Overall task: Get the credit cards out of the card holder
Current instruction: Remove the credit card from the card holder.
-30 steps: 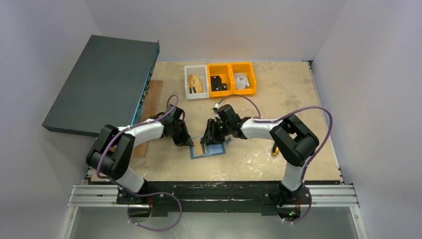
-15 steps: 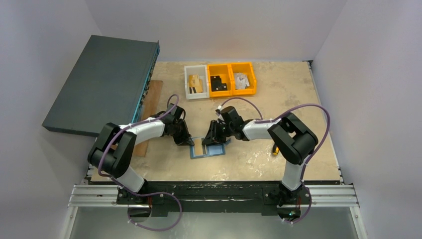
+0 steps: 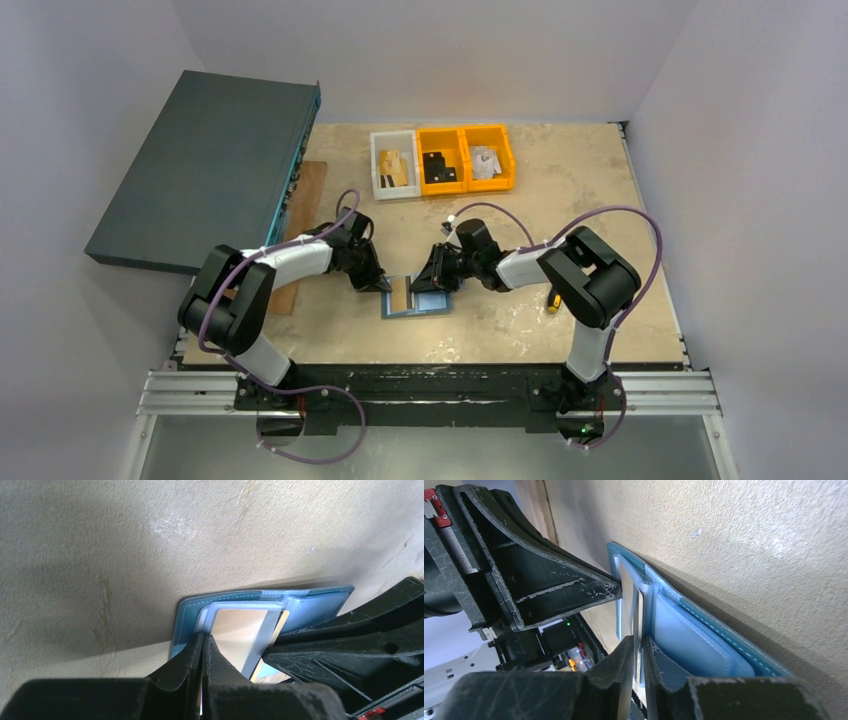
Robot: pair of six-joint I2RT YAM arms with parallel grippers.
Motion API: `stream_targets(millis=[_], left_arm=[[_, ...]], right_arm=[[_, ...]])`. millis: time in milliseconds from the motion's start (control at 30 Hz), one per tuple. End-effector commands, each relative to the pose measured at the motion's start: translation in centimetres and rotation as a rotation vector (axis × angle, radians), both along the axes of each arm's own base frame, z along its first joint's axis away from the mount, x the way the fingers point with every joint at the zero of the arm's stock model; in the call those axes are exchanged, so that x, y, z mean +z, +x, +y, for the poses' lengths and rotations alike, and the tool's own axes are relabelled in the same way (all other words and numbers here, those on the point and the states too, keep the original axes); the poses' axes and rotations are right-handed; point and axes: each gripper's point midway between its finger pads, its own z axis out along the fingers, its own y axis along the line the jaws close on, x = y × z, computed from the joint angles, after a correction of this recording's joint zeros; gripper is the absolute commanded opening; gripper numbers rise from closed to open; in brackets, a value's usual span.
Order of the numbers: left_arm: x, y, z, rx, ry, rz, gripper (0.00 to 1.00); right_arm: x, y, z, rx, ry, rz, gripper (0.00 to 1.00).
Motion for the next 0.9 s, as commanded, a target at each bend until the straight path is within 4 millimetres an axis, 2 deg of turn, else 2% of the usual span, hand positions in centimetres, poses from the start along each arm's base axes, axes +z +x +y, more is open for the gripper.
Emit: stream_targets(millis=[0, 267, 567, 867], left_arm=[[-3.0, -2.1, 0.5, -0.027, 0.093, 0.064, 0.0], [-3.1, -2.4, 1.5, -0.021, 0.15, 0.073, 0.0], [-3.7, -2.7, 4.0, 0.017, 0.258, 0.094, 0.0], [-3.9, -2.8, 4.4, 0.023, 0.272, 0.102, 0.0]], right_arm=[[3.3, -0.1, 2.2, 0.055, 0.161, -0.048, 0.11], [2.7, 0.1, 1.6, 0.033, 0.127, -0.05, 0.0], [0.8, 0.8, -0.7, -0.021, -0.048, -0.074, 0.0], [-0.1, 1.0, -2.1, -0.052, -0.095, -0.068, 0.0]])
